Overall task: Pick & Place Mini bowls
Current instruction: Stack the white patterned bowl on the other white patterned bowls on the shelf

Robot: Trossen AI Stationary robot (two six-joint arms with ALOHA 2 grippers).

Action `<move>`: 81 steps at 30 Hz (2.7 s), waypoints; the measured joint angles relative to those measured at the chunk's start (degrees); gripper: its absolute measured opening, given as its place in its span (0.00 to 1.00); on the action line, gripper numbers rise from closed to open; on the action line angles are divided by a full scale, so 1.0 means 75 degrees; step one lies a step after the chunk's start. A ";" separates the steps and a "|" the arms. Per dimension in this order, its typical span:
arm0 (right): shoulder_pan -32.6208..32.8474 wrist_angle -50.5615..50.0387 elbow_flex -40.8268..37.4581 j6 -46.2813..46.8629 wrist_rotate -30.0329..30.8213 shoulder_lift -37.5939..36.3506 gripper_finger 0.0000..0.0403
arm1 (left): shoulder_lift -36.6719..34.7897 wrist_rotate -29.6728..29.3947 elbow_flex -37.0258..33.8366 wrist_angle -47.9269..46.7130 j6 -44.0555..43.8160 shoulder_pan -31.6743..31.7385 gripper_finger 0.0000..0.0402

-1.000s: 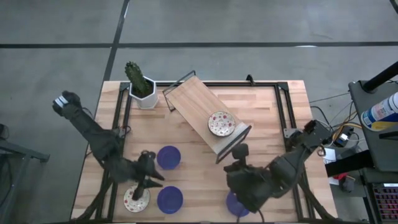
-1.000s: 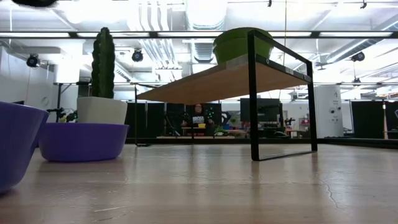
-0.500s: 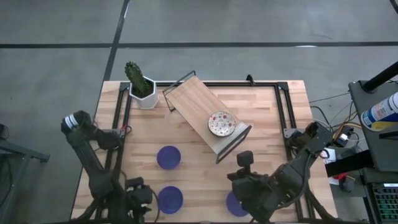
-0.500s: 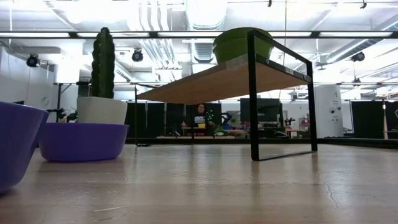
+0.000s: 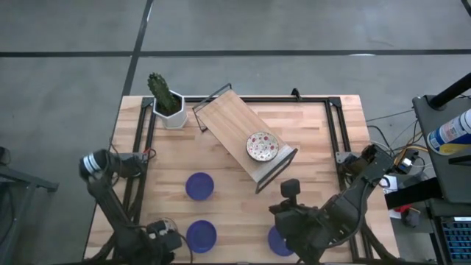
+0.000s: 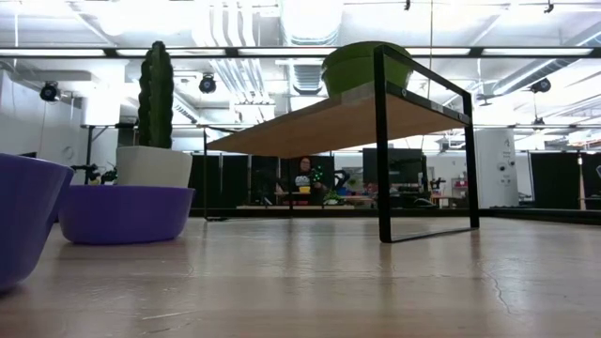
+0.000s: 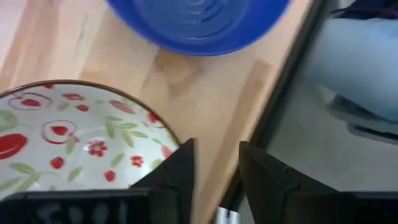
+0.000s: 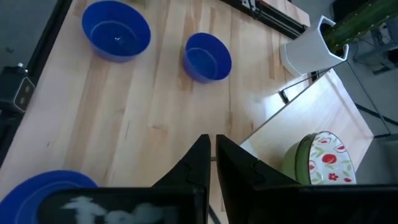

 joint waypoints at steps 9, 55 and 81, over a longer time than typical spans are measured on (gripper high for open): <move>0.0000 0.0009 0.0000 0.0085 0.0000 0.0000 0.06 | 0.0112 0.0406 -0.0009 -0.0995 -0.0442 0.0005 0.30; 0.0015 0.0021 -0.0006 0.0117 -0.0015 0.0003 0.06 | -0.0173 0.0976 -0.0982 -0.1473 -0.0894 0.0011 0.17; 0.1221 0.0824 -0.0138 0.0119 0.0230 0.0003 0.06 | -0.0165 -0.1892 0.1773 -0.2956 0.3897 0.1263 0.01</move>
